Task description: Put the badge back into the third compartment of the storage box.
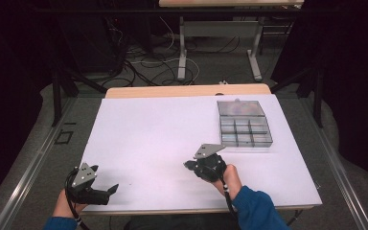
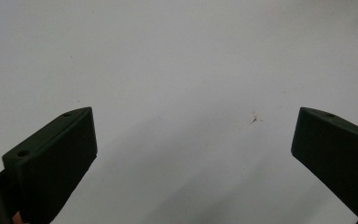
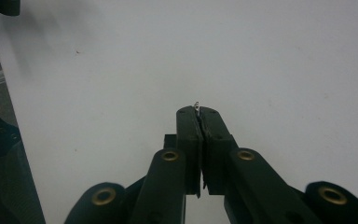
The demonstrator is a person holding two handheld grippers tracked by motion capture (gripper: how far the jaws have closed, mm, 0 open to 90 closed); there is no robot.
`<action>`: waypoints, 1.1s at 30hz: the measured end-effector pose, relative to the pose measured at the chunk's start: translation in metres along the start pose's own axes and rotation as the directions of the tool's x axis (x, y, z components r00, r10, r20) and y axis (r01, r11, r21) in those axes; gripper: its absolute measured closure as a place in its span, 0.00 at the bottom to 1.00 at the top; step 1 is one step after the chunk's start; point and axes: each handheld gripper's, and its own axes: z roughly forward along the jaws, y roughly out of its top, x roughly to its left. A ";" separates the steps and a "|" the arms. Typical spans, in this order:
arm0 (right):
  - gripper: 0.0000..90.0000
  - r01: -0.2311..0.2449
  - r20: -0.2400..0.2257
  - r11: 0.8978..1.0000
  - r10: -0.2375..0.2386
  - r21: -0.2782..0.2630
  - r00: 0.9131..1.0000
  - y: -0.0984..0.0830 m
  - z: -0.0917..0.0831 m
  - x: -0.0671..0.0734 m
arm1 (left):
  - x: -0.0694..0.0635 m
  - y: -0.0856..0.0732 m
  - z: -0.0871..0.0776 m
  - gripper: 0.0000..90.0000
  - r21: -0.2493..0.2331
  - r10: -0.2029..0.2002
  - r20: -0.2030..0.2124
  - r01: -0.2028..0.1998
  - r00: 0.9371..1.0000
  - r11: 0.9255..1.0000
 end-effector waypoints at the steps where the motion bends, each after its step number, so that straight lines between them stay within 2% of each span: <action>1: 0.98 -0.005 0.004 1.000 0.005 -0.003 1.000 -0.001 -0.002 -0.001 | 0.000 0.000 0.000 0.00 0.003 0.003 0.001 -0.003 1.000 1.000; 4: 0.98 -0.009 0.011 1.000 0.009 0.003 1.000 -0.003 -0.008 -0.003 | 0.000 0.000 0.000 0.00 0.003 -0.001 0.002 0.001 1.000 1.000; 5: 0.98 0.001 0.013 1.000 -0.001 -0.010 1.000 -0.004 -0.009 -0.004 | 0.000 0.000 0.000 0.00 0.003 -0.002 0.000 0.002 1.000 1.000; 6: 0.98 -0.013 0.015 1.000 0.013 0.000 1.000 -0.004 -0.011 -0.003 | 0.000 0.000 0.000 0.00 0.002 0.002 0.000 -0.002 1.000 1.000; 14: 0.98 -0.019 0.046 0.999 0.020 -0.026 0.999 -0.010 -0.024 -0.008 | 0.000 0.000 0.000 0.00 0.003 -0.002 0.000 0.002 1.000 1.000; 21: 0.98 -0.024 0.071 0.999 0.026 -0.022 0.997 -0.017 -0.033 -0.015 | 0.000 0.000 0.000 0.00 -0.001 -0.001 -0.004 0.001 1.000 1.000; 24: 0.98 -0.046 0.087 0.999 0.048 -0.028 0.995 -0.020 -0.038 -0.017 | 0.000 0.000 0.000 0.00 0.003 -0.001 -0.004 0.001 1.000 1.000; 33: 0.98 -0.066 0.135 0.997 0.071 -0.039 0.988 -0.030 -0.053 -0.028 | 0.000 0.000 -0.001 0.00 0.002 0.003 -0.004 -0.003 1.000 1.000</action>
